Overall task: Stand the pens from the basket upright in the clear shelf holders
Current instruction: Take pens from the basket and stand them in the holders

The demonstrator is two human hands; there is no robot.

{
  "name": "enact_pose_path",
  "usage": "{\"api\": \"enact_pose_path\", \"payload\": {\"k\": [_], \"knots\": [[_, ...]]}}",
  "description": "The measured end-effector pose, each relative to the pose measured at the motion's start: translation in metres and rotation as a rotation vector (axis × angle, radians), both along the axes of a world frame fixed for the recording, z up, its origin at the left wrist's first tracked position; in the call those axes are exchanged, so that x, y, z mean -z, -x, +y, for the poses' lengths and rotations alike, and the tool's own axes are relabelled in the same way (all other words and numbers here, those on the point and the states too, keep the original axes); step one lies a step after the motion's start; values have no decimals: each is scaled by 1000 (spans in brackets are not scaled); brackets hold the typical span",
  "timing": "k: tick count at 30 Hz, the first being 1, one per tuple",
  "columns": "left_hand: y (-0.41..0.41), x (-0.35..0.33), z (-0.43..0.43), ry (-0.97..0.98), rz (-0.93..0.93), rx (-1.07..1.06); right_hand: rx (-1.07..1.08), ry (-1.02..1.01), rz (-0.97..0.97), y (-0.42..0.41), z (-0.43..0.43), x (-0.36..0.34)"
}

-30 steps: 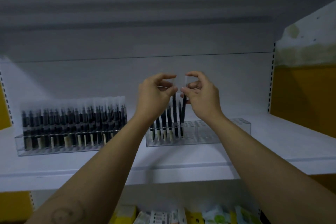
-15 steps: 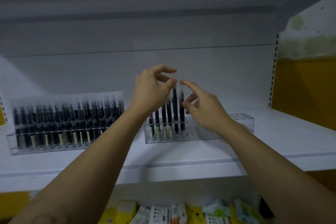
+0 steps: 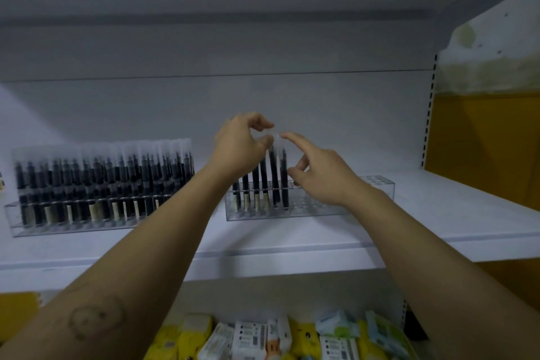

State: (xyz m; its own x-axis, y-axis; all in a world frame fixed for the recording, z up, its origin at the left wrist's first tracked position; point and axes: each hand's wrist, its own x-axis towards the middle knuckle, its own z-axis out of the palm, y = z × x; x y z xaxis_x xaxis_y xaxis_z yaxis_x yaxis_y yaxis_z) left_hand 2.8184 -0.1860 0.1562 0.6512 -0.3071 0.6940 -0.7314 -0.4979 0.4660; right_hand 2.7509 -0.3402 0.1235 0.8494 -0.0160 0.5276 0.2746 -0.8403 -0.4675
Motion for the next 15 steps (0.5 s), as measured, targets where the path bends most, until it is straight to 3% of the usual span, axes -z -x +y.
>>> {"api": "enact_pose_path", "payload": {"k": [7, 15], "knots": [[7, -6, -12, -260, -125, -60, 13, -22, 24, 6, 4, 2], [15, -3, 4, -284, -91, -76, 26, -127, 30, 10, 3, 6]]}}
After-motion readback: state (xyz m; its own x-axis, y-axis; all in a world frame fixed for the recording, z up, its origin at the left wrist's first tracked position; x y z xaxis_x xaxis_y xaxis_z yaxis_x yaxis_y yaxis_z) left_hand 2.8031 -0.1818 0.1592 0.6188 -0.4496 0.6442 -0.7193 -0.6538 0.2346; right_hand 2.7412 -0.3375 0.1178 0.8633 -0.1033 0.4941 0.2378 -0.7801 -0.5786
